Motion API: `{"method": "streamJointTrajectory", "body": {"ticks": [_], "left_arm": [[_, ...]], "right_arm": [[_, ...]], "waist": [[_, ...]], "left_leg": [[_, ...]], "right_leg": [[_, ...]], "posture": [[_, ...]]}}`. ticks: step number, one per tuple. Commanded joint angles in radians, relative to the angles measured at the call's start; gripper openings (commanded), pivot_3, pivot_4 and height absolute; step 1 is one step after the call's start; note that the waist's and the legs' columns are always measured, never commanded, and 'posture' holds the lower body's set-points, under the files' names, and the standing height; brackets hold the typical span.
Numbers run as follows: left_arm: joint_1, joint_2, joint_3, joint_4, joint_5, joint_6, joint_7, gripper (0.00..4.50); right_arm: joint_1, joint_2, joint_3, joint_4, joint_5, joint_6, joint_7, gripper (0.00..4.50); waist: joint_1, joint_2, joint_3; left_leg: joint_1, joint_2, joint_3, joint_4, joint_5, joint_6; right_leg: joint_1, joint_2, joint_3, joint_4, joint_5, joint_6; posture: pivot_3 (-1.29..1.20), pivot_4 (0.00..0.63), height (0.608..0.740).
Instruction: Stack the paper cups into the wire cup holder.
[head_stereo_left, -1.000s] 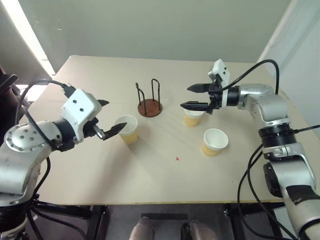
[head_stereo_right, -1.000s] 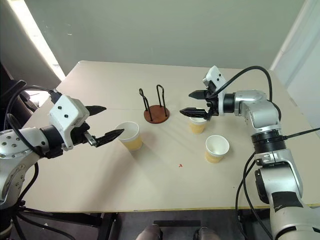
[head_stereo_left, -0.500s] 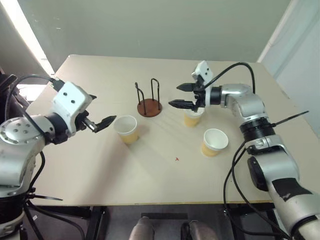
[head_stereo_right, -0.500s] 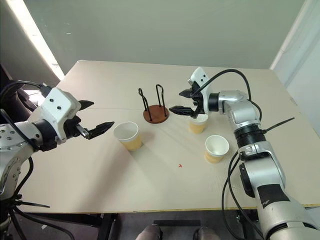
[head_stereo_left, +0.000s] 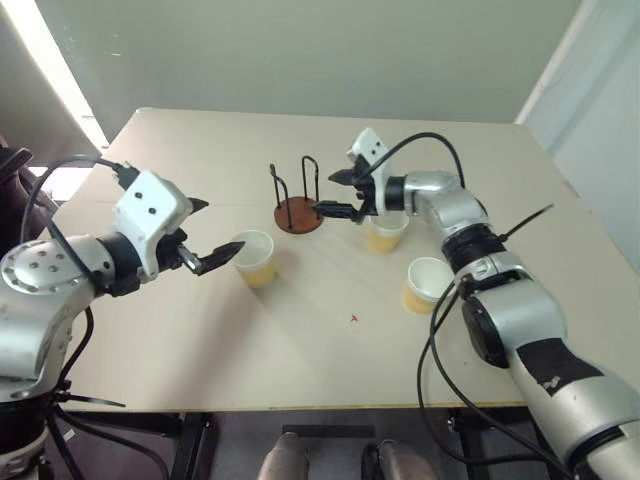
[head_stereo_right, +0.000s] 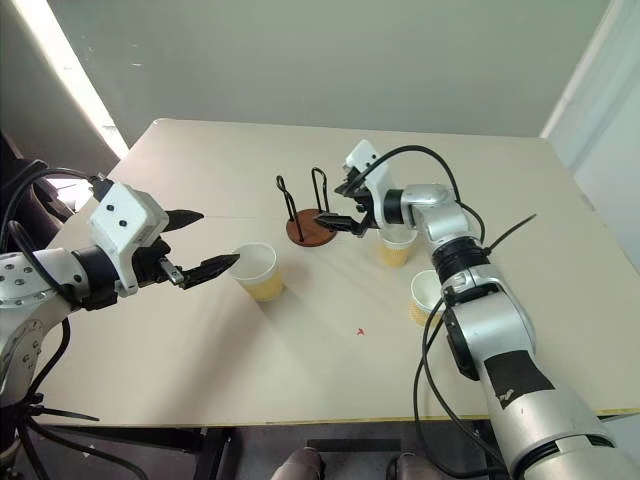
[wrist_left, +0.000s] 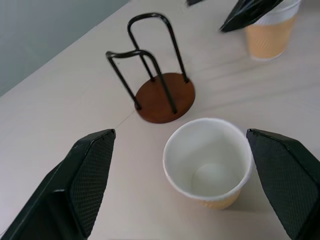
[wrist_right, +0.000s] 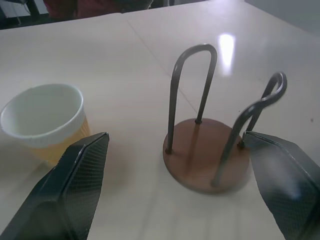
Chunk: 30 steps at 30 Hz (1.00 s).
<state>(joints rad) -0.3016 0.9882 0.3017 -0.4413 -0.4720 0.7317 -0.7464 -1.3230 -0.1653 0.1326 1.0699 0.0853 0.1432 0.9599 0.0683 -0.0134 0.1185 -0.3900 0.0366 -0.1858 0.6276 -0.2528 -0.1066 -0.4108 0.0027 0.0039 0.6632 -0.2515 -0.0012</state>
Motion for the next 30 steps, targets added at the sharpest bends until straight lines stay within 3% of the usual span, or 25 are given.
{"method": "streamJointTrajectory", "body": {"ticks": [1,21,29,30], "left_arm": [[-0.006,0.024,0.038,-0.025,0.001,-0.007,-0.005,4.49],[0.025,0.017,0.056,-0.093,-0.018,0.034,0.022,4.49],[0.021,0.015,0.047,-0.095,-0.016,0.033,0.025,4.49],[0.019,0.015,0.044,-0.095,-0.016,0.033,0.026,4.50]], "right_arm": [[-0.075,0.028,-0.036,0.082,-0.018,-0.064,-0.082,4.44],[-0.137,0.128,-0.062,0.248,-0.148,-0.140,-0.432,4.44],[-0.176,0.174,-0.140,0.263,-0.127,-0.111,-0.536,4.44],[-0.182,0.183,-0.148,0.265,-0.128,-0.108,-0.548,4.28]], "waist": [[0.000,0.000,0.000],[-0.001,0.000,0.000],[-0.001,0.000,0.000],[-0.001,0.000,0.000]], "left_leg": [[0.000,0.001,0.000,0.000,0.000,0.000],[-0.004,0.002,0.000,0.000,-0.003,-0.001],[-0.006,0.003,0.000,0.000,-0.003,-0.001],[-0.007,0.003,0.000,0.000,-0.003,-0.001]], "right_leg": [[0.000,0.000,0.000,0.000,0.000,0.000],[-0.002,0.001,0.000,0.000,0.000,0.000],[-0.004,0.002,0.000,0.000,0.000,0.000],[-0.005,0.002,0.000,0.000,0.000,0.000]], "posture": [[0.00,0.150,0.740],[0.00,0.150,0.740],[0.00,0.150,0.740],[0.00,0.150,0.740]]}}
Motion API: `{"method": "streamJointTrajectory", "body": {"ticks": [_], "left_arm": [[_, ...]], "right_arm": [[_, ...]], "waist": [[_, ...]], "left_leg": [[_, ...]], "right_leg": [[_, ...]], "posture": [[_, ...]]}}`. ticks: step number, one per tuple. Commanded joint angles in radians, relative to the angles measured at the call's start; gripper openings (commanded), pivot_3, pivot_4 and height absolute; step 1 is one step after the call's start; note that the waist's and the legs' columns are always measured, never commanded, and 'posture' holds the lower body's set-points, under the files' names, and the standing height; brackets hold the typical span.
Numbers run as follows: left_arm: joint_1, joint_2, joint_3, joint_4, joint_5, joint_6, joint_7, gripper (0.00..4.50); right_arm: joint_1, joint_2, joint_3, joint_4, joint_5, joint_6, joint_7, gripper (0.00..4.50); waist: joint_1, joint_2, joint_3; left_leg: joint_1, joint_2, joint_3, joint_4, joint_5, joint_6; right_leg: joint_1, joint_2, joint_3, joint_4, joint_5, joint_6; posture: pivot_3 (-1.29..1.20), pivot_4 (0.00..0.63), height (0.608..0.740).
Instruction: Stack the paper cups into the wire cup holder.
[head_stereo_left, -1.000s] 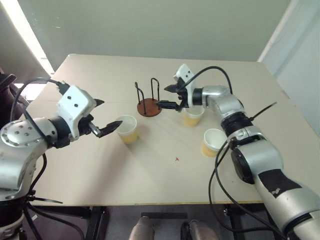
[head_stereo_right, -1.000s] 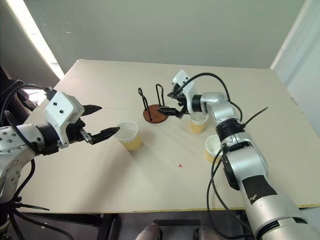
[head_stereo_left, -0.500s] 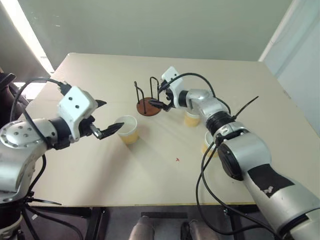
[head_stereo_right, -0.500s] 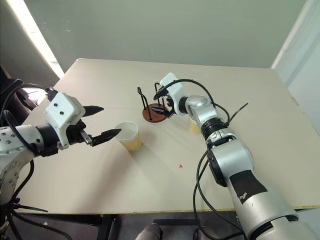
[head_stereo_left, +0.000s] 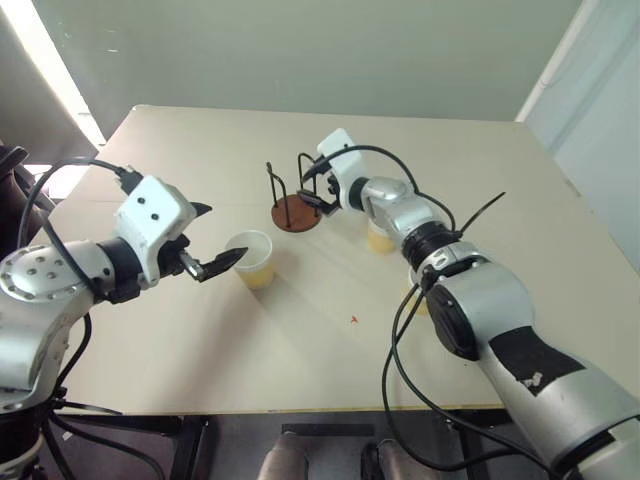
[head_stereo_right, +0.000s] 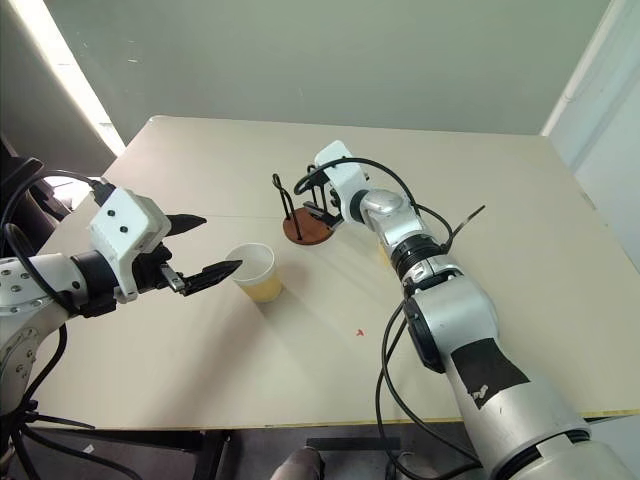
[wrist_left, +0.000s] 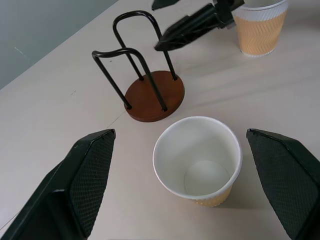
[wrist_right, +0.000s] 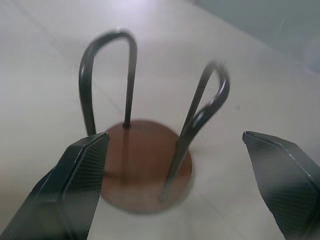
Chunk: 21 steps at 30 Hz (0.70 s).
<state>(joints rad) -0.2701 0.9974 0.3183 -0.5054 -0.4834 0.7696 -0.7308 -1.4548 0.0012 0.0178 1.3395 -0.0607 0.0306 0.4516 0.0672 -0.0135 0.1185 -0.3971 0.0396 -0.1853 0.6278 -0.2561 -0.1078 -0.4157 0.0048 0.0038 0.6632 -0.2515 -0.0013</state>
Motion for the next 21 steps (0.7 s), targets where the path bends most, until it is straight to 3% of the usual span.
{"method": "streamJointTrajectory", "body": {"ticks": [1,3,13,21], "left_arm": [[-0.013,0.005,0.025,-0.031,-0.004,-0.005,0.010,4.50],[-0.014,0.005,0.022,-0.032,-0.003,-0.006,0.011,4.50],[-0.008,0.004,0.020,-0.042,-0.002,-0.006,0.021,4.50],[-0.008,0.014,0.019,-0.037,-0.007,0.001,0.012,4.50]], "right_arm": [[-0.054,0.023,-0.040,-0.003,0.015,0.006,-0.047,4.07],[-0.059,0.036,-0.050,-0.001,0.009,0.010,-0.059,3.61],[-0.038,0.089,-0.036,0.007,-0.040,0.030,-0.128,0.01],[-0.032,0.084,-0.033,0.005,-0.058,0.038,-0.134,0.01]], "waist": [[0.000,0.000,0.000],[0.000,0.000,0.000],[0.000,0.000,0.000],[-0.001,-0.001,0.000]], "left_leg": [[-0.001,0.000,0.000,0.000,0.000,0.000],[-0.001,0.000,0.000,0.000,0.000,0.000],[-0.002,0.010,0.000,0.001,-0.003,-0.005],[0.000,0.010,0.000,0.002,-0.002,-0.005]], "right_leg": [[0.000,0.000,0.000,0.000,0.000,0.000],[-0.001,0.001,0.000,0.000,0.000,0.000],[-0.002,0.011,0.000,-0.001,0.002,-0.005],[-0.002,0.011,0.000,-0.001,0.003,-0.008]], "posture": [[0.00,0.150,0.740],[0.00,0.150,0.740],[0.00,0.150,0.740],[0.00,0.150,0.740]]}}
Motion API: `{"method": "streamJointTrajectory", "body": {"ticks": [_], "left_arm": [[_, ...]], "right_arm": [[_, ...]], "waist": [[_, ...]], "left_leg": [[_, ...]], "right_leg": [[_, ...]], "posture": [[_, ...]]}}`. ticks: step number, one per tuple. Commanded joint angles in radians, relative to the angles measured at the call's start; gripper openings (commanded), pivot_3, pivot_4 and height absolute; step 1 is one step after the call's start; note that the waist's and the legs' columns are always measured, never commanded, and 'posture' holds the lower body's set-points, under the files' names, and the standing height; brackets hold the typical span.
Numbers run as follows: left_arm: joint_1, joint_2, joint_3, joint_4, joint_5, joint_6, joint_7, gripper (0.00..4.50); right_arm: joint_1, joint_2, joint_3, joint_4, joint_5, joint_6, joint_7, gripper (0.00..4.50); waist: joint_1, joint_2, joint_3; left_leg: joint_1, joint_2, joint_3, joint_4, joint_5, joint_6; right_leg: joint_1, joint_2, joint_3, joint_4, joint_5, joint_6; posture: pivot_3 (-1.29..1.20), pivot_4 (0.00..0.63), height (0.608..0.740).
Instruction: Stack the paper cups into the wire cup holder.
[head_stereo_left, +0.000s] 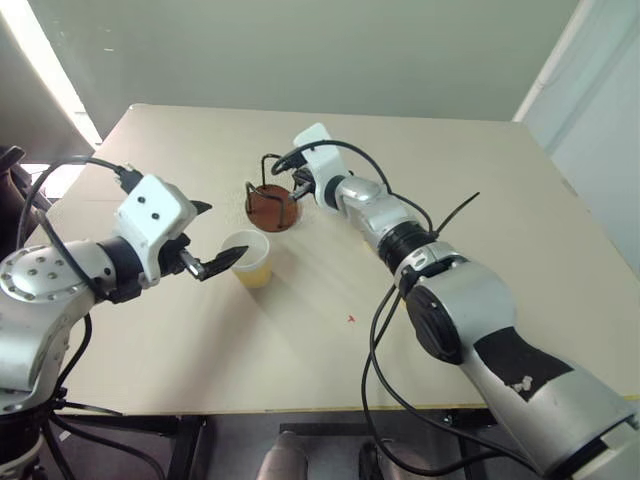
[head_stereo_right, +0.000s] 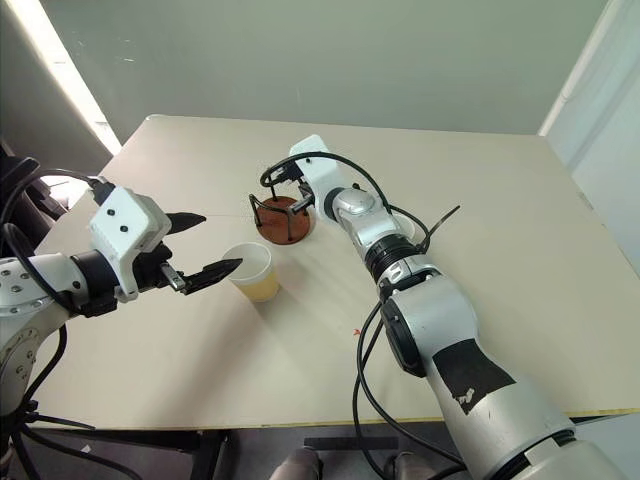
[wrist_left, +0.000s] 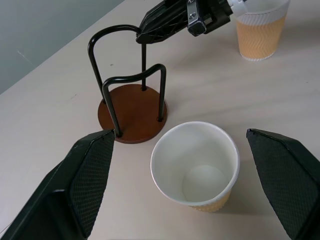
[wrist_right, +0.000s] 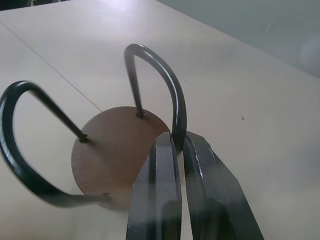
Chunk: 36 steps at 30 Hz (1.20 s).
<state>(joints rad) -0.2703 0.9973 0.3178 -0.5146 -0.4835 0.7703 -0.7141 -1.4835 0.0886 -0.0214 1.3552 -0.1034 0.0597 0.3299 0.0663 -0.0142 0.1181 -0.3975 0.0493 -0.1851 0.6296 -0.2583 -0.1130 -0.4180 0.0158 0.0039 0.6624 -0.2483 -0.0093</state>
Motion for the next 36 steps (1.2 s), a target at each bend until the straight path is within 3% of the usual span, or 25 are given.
{"method": "streamJointTrajectory", "body": {"ticks": [1,15,26,36], "left_arm": [[-0.005,0.021,0.020,-0.024,-0.004,0.000,-0.010,4.50],[0.019,0.055,0.037,-0.012,-0.031,0.014,-0.057,4.50],[-0.006,0.047,0.003,0.007,-0.031,-0.002,-0.064,4.50],[-0.003,0.044,0.001,0.000,-0.034,0.003,-0.062,4.50]], "right_arm": [[-0.004,-0.005,0.007,-0.012,-0.017,0.010,-0.010,0.01],[-0.052,-0.095,0.026,-0.039,-0.032,0.039,0.117,0.01],[-0.078,-0.137,0.080,-0.071,-0.050,0.094,0.355,0.01],[-0.117,-0.175,0.081,-0.095,-0.034,0.139,0.458,0.01]], "waist": [[0.000,0.000,0.000],[0.001,0.000,0.000],[-0.001,0.000,0.000],[-0.003,0.000,0.000]], "left_leg": [[0.000,0.000,0.000,0.000,0.000,0.000],[0.002,0.001,0.000,0.000,0.000,0.000],[0.001,0.003,0.000,-0.001,0.001,-0.003],[0.001,0.003,0.000,-0.001,0.001,-0.003]], "right_leg": [[0.000,0.000,0.000,0.000,0.000,0.000],[0.000,0.001,0.000,0.001,0.002,-0.004],[-0.001,0.002,0.000,0.001,0.002,-0.004],[-0.001,0.003,0.000,0.000,0.002,-0.004]], "posture": [[0.00,0.150,0.740],[0.00,0.150,0.740],[0.00,0.150,0.740],[0.00,0.150,0.740]]}}
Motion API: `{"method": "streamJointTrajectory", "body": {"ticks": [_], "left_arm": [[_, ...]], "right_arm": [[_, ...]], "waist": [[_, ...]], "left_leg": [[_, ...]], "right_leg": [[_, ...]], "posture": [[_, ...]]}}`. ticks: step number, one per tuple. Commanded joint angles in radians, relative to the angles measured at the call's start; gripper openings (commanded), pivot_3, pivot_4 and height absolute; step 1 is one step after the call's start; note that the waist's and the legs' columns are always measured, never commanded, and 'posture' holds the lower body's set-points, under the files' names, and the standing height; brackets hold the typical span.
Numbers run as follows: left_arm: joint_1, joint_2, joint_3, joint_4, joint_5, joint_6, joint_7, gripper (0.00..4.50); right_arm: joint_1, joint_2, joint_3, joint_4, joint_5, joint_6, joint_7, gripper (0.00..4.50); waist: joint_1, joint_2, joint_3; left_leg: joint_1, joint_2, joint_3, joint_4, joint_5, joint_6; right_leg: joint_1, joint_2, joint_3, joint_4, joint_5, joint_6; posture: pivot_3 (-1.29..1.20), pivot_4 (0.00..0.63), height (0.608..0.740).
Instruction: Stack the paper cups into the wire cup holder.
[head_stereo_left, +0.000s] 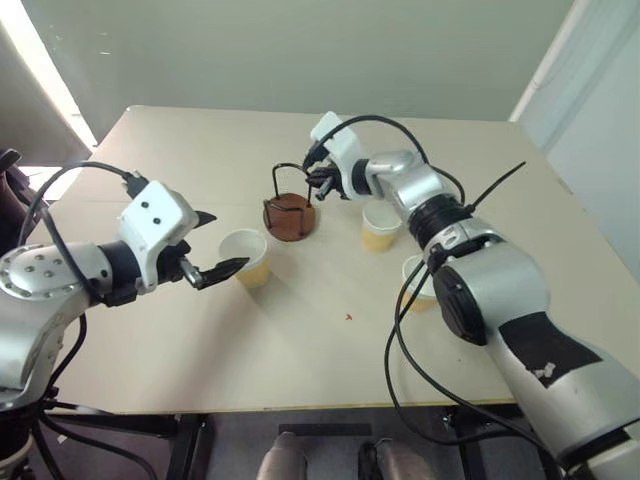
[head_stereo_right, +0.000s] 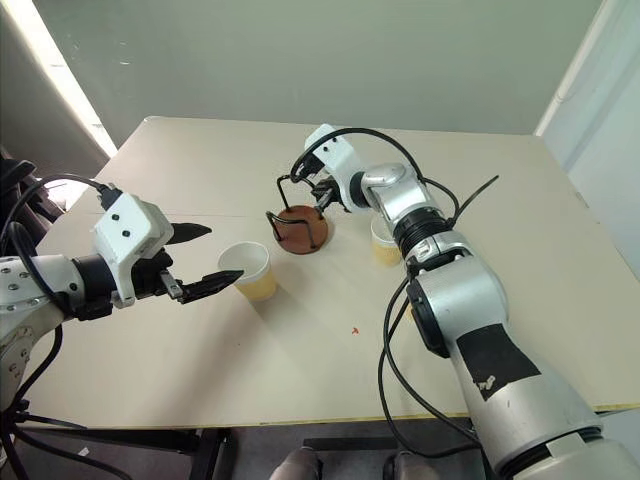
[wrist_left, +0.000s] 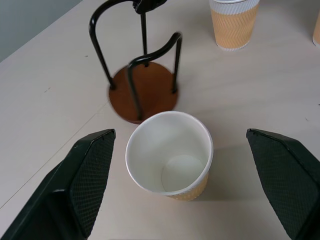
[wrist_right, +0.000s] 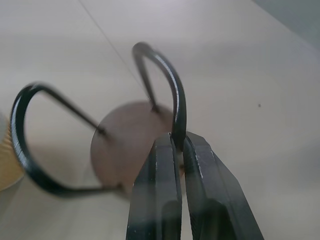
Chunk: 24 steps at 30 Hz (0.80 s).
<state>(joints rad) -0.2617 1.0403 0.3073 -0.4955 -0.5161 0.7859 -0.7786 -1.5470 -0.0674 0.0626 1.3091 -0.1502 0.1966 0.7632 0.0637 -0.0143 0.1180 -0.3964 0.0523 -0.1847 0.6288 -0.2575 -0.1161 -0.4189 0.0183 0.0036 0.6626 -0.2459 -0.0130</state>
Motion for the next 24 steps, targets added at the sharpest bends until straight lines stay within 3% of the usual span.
{"method": "streamJointTrajectory", "body": {"ticks": [1,7,13,24], "left_arm": [[-0.011,0.001,0.011,-0.019,-0.001,-0.013,0.003,4.50],[-0.018,-0.003,-0.002,-0.015,0.001,-0.016,0.002,4.50],[-0.024,-0.006,-0.012,-0.012,0.000,-0.019,0.000,4.50],[-0.035,-0.012,-0.028,-0.004,-0.002,-0.021,-0.005,4.50]], "right_arm": [[-0.057,-0.022,-0.004,-0.052,0.015,0.005,0.030,0.01],[-0.070,-0.045,0.001,-0.065,0.013,0.011,0.077,0.01],[-0.046,-0.082,0.072,-0.107,-0.017,0.023,0.267,0.01],[0.058,-0.175,0.174,-0.253,-0.040,0.056,0.465,0.01]], "waist": [[0.000,0.000,0.000],[0.000,0.000,0.000],[0.000,0.000,0.000],[0.000,0.000,0.000]], "left_leg": [[0.000,0.000,0.000,0.000,0.000,0.000],[0.000,0.000,0.000,0.000,0.000,0.000],[0.000,0.000,0.000,0.000,0.000,0.000],[0.000,0.000,0.000,0.001,0.003,-0.001]], "right_leg": [[0.000,0.000,0.000,0.000,0.000,0.000],[0.000,0.000,0.000,0.000,0.000,0.000],[0.000,0.000,0.000,0.000,0.000,0.000],[0.000,0.000,0.000,0.001,0.000,0.000]], "posture": [[0.00,0.150,0.740],[0.00,0.150,0.740],[0.00,0.150,0.740],[0.00,0.150,0.740]]}}
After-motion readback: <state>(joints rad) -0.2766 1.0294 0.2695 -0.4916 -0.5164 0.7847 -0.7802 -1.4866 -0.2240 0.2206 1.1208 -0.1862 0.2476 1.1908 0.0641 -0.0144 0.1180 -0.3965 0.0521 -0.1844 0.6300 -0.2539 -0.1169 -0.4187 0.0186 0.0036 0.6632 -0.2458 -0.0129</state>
